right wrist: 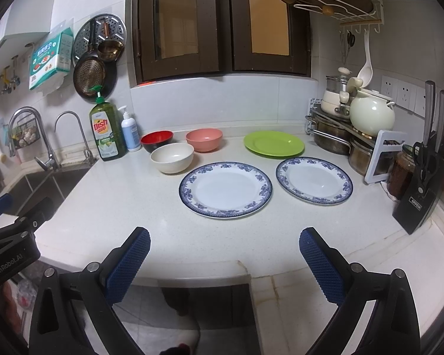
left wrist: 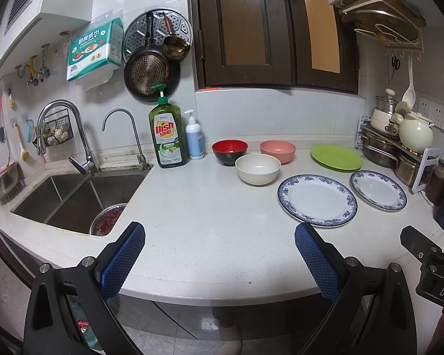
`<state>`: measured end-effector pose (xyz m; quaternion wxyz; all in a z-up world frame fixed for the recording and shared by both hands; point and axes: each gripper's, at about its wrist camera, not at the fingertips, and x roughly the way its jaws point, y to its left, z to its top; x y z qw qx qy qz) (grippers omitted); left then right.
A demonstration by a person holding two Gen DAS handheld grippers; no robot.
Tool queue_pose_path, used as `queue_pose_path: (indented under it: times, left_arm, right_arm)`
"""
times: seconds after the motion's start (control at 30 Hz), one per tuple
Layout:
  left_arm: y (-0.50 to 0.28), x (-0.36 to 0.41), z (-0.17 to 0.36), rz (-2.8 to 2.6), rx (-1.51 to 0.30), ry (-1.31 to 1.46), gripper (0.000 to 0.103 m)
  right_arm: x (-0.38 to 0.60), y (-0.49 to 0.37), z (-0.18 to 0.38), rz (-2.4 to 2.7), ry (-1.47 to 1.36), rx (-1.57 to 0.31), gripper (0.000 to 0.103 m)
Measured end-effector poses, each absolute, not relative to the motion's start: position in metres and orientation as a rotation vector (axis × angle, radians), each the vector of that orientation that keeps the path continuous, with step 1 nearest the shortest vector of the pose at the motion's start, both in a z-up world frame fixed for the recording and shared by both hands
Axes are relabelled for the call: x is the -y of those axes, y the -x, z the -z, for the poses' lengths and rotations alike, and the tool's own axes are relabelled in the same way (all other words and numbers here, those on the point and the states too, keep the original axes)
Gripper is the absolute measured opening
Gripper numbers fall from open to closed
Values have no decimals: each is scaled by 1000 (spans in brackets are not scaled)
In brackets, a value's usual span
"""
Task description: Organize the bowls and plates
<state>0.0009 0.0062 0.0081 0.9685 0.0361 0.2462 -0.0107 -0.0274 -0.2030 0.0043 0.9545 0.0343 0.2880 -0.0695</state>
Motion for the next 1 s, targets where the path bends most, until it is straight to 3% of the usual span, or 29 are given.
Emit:
queue_pose_path:
  times: [1.0]
  left_arm:
    - [-59,20,12,120,-582,-115,103]
  right_arm:
    - [221,5,13,216,-111,-639,102]
